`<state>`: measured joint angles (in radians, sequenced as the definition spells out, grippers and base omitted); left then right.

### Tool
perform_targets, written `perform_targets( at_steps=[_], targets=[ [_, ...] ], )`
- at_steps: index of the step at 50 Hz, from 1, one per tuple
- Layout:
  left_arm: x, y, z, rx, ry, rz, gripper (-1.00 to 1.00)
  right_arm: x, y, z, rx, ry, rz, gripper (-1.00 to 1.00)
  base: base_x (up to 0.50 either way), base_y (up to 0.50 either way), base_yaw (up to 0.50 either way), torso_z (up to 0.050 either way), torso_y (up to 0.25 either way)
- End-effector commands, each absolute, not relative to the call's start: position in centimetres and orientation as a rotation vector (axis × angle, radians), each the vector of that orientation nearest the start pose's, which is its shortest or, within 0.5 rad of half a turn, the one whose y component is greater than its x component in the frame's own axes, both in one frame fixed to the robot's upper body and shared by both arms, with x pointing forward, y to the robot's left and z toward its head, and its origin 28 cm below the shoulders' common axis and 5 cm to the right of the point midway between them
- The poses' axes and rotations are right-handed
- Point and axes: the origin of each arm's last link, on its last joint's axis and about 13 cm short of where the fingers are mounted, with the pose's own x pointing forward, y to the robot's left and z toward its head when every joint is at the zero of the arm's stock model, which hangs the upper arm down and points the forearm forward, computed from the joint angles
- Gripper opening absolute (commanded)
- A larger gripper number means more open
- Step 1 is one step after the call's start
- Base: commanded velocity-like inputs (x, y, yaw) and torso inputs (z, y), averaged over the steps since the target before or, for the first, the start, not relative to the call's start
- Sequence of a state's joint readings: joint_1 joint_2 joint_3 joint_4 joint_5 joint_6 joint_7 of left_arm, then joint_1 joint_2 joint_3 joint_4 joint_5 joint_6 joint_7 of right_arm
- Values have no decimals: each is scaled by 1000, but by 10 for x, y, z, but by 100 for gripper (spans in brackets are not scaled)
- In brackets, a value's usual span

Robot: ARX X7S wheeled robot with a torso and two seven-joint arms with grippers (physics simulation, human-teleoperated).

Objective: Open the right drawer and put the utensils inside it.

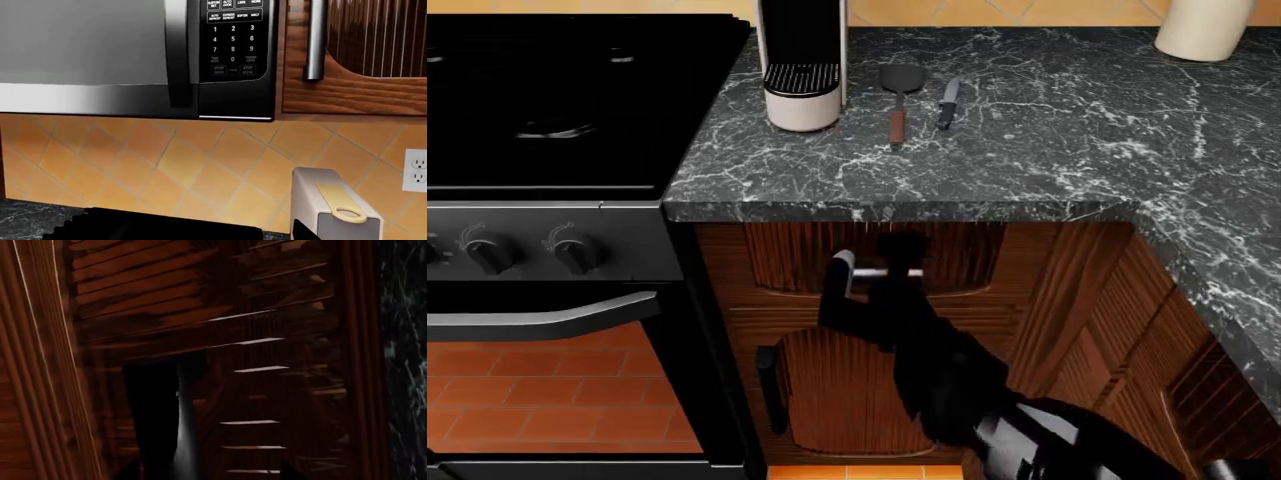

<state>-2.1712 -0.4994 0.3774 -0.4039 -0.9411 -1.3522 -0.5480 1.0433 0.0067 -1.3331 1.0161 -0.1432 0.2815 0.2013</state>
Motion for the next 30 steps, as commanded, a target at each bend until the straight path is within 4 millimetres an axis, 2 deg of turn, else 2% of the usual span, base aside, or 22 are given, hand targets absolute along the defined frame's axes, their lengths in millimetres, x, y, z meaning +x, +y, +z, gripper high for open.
perform_targets(
  at_steps=[1,30],
  targets=[
    [235,287,534,7,-273,203,100,383,-40,80,-1342,14,362,-100,0,0,0,0,0],
    [236,286,533,9,-271,204,100,377,-43,76,-1366,14,379,-100,1,0,0,0,0]
  ],
)
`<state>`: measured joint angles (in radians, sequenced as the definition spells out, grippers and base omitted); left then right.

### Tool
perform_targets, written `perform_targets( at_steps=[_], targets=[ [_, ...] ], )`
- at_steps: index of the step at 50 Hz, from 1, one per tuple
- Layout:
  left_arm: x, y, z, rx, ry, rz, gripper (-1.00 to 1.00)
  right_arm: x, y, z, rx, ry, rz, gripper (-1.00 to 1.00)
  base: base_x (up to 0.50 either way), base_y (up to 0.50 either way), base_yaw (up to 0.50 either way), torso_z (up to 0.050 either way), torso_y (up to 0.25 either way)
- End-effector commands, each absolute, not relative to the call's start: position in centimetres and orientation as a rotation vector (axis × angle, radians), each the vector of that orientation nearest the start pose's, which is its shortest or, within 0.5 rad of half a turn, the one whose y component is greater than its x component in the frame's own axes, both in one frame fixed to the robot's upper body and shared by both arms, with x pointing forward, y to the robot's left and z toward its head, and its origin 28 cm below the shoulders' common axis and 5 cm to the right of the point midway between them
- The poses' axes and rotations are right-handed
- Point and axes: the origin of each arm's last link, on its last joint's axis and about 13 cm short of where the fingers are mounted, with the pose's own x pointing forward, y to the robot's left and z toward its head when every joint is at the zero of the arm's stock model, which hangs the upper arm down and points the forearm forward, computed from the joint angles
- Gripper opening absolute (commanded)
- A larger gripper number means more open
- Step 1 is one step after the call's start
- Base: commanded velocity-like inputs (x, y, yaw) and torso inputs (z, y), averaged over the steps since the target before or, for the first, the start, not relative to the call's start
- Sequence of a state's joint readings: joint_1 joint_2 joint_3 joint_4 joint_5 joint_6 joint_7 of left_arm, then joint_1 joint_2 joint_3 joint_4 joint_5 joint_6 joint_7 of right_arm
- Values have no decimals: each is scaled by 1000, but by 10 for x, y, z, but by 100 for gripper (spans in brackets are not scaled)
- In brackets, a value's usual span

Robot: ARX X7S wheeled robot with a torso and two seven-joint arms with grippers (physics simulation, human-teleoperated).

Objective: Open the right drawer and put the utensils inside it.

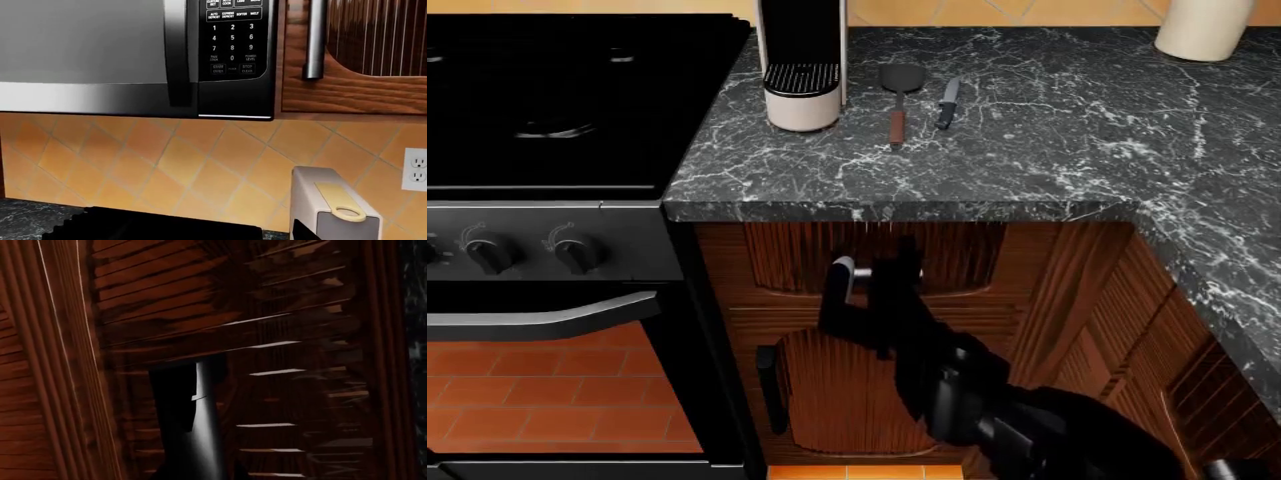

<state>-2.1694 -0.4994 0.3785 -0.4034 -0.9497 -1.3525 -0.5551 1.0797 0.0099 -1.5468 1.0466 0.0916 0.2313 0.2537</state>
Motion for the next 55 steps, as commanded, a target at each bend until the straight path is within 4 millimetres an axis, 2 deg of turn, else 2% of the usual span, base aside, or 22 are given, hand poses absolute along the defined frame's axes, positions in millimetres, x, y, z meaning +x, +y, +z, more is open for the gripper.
perform_targets(
  at_steps=[1,10,17,31,36,47,53,55],
  targets=[
    [236,286,533,8,-271,205,100,374,-44,76,-1365,12,383,-100,0,0,0,0,0],
    [235,285,534,7,-270,201,100,339,-52,84,-1383,-26,397,-100,0,0,0,0,0],
    [235,285,533,5,-266,200,100,304,-58,98,-1387,-71,383,-100,0,0,0,0,0],
    [236,285,532,5,-260,200,100,250,-53,123,-1448,-111,449,-100,0,0,-1,0,0],
    [236,284,532,6,-258,199,100,235,-46,122,-1474,-87,471,-100,0,0,0,0,3],
    [235,284,532,2,-258,196,100,220,-36,120,-1470,-96,541,-100,0,2,2,0,1],
    [234,284,532,1,-256,196,100,202,-31,119,-1460,-132,602,-100,-2,3,4,3,2],
    [234,284,532,2,-254,194,100,190,-27,121,-1459,-155,633,-100,0,4,6,0,0]
  ],
)
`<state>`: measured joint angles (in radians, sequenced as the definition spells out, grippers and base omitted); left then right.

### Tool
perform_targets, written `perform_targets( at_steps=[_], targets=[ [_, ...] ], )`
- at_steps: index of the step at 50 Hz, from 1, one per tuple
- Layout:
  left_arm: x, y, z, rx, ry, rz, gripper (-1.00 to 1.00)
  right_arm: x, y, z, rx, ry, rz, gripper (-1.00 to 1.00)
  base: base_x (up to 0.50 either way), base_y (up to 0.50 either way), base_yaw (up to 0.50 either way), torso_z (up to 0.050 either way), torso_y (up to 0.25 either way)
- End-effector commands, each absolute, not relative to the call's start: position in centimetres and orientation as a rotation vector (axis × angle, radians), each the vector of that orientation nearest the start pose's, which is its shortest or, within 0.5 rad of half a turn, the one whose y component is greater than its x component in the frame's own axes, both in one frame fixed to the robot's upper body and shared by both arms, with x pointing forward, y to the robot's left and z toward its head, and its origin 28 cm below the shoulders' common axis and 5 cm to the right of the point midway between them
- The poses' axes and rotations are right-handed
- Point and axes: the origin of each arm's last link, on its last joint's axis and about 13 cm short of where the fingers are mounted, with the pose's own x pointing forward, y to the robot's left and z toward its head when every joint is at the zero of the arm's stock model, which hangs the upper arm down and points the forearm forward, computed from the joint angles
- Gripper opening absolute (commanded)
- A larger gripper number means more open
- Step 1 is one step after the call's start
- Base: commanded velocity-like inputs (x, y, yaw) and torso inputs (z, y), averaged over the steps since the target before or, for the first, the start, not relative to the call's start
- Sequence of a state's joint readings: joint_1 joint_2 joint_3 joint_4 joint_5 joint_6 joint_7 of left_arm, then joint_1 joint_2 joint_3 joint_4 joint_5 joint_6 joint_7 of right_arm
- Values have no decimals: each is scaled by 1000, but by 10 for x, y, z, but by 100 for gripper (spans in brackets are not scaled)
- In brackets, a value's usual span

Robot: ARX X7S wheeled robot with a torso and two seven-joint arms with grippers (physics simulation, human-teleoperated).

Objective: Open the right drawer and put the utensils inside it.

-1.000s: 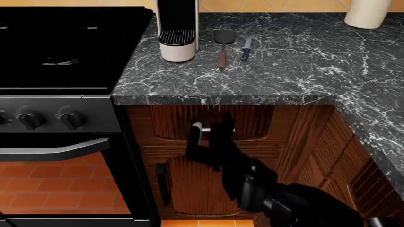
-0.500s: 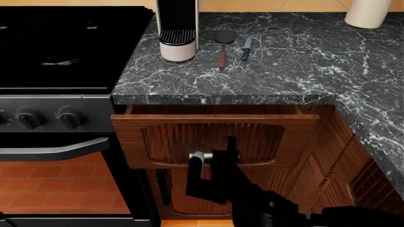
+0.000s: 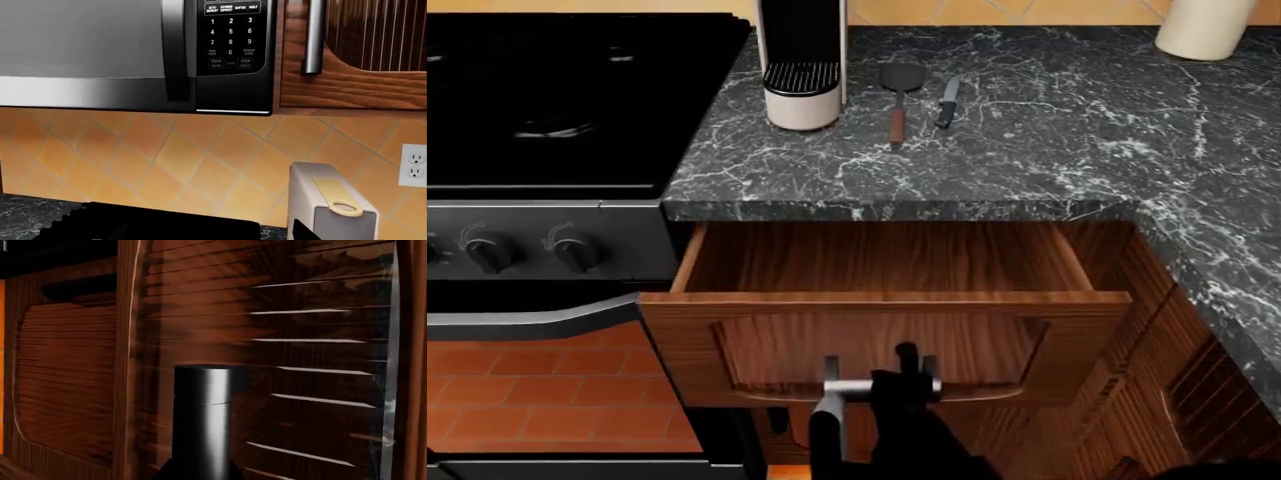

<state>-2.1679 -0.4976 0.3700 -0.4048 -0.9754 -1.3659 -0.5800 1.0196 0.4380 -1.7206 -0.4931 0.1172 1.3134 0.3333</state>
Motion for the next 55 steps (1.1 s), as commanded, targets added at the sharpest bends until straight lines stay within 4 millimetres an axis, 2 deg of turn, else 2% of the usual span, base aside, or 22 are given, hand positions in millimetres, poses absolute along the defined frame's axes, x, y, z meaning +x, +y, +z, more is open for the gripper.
perform_targets(
  at_steps=[1,21,32,55],
  targets=[
    [234,284,532,2,-255,194,100,188,-27,122,-1457,-160,639,-100,0,4,7,0,10],
    [234,284,532,1,-252,190,100,158,-23,122,-1454,-226,724,-100,-1,5,8,0,0],
    [233,283,533,-1,-253,188,100,133,-18,130,-1447,-261,761,-100,-1,6,10,0,0],
    [231,284,536,-7,-259,189,100,123,-20,129,-1466,-245,790,-100,-1,7,9,0,0]
  ],
)
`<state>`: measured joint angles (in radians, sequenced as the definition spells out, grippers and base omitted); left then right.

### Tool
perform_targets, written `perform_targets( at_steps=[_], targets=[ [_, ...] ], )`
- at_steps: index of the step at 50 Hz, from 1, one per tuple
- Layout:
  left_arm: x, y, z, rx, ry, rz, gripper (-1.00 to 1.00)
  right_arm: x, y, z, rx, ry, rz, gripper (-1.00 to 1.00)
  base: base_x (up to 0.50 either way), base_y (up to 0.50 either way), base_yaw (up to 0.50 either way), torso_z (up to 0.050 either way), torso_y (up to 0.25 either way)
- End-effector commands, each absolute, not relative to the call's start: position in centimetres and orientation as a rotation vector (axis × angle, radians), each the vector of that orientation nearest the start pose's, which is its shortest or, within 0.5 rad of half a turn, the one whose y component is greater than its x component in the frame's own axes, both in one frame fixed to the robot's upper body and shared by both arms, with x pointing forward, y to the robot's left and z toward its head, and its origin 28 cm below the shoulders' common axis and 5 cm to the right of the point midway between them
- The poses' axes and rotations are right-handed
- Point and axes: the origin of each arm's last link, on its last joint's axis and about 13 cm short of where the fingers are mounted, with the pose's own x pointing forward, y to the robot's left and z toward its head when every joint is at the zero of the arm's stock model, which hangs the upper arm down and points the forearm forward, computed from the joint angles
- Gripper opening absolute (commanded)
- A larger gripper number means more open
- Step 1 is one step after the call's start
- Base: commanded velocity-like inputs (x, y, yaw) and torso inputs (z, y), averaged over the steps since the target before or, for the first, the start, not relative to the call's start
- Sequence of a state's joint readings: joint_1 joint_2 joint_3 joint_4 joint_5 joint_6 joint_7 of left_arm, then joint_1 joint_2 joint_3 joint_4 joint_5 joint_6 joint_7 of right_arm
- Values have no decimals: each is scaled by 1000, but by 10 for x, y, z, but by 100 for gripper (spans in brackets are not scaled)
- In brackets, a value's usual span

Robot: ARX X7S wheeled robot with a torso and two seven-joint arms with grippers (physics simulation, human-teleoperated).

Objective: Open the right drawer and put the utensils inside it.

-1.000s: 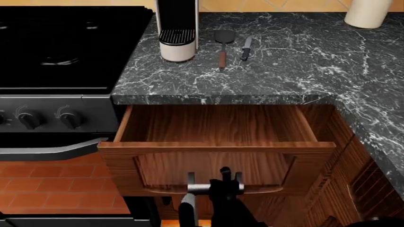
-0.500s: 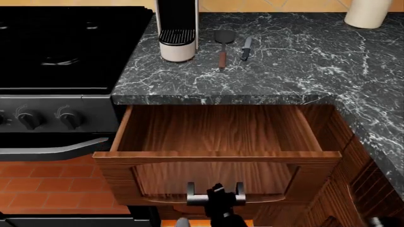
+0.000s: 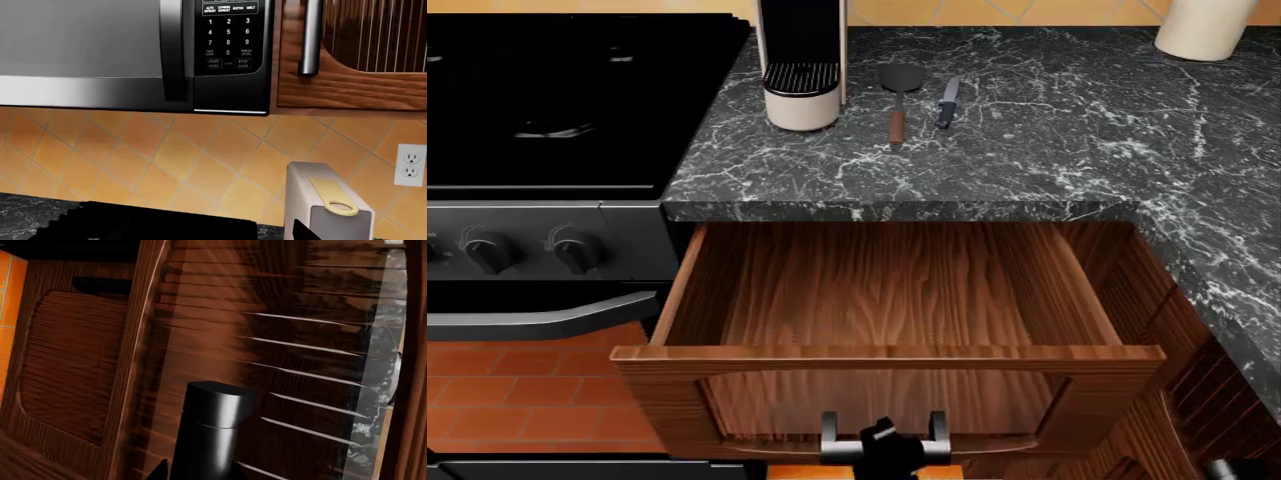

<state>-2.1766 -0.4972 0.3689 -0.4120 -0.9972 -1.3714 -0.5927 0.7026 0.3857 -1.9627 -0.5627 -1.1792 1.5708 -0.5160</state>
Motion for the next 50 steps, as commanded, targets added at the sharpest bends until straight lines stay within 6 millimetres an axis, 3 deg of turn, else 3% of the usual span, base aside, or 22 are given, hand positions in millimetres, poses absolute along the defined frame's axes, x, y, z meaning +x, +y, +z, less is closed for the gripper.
perform_targets(
  at_steps=[1,16,17,34,36,50],
  targets=[
    [231,284,536,-7,-260,190,100,122,-20,129,-1466,-245,790,-100,0,7,10,0,0],
    [231,284,536,-9,-260,188,100,122,-20,128,-1463,-253,796,-100,-1,8,10,0,0],
    [231,284,536,-9,-261,188,100,122,-19,129,-1455,-265,781,100,0,8,10,0,0],
    [231,284,536,-10,-261,189,100,124,-19,128,-1464,-274,789,100,0,0,0,0,0],
    [232,284,536,-10,-261,188,100,127,-19,127,-1465,-357,821,100,0,0,0,0,0],
    [232,284,537,-11,-260,189,100,129,-20,133,-1446,-428,823,100,0,0,0,0,0]
  ],
)
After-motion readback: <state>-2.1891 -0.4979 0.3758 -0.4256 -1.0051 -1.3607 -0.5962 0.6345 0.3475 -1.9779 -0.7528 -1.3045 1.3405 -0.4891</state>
